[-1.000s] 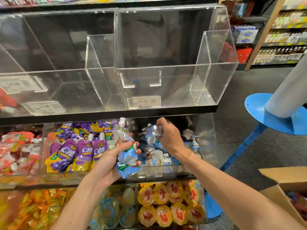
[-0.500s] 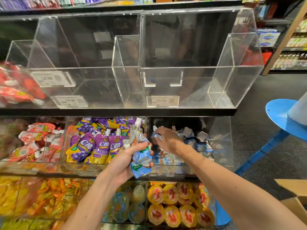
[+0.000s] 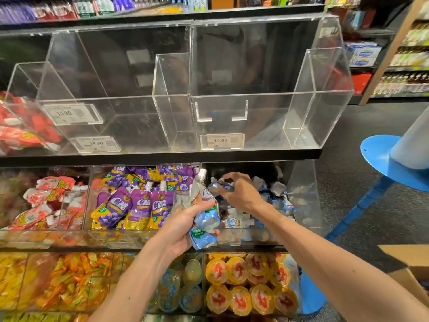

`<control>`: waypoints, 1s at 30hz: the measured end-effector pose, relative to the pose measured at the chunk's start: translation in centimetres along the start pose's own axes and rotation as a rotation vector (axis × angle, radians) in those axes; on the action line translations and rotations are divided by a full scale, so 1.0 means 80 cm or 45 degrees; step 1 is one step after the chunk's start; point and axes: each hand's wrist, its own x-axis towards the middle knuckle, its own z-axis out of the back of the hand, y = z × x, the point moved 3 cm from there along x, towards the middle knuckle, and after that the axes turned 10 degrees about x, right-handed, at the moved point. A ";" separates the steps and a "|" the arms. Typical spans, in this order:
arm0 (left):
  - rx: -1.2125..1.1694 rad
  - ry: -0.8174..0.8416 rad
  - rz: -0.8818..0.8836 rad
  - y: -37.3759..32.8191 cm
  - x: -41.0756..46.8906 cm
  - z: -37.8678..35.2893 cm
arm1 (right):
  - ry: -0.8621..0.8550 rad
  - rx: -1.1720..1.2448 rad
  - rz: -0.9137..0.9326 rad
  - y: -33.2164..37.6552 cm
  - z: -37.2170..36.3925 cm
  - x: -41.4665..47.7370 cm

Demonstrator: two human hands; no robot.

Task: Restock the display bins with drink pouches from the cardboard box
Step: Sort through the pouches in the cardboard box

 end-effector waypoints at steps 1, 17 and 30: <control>0.017 0.015 0.000 0.001 0.000 -0.004 | -0.025 0.071 -0.004 0.002 0.008 -0.014; 0.024 0.162 -0.029 0.003 0.018 -0.081 | 0.019 0.966 -0.309 -0.019 0.080 -0.122; 1.000 -0.467 -0.682 -0.024 0.058 -0.062 | -0.295 0.076 0.053 -0.040 0.110 -0.073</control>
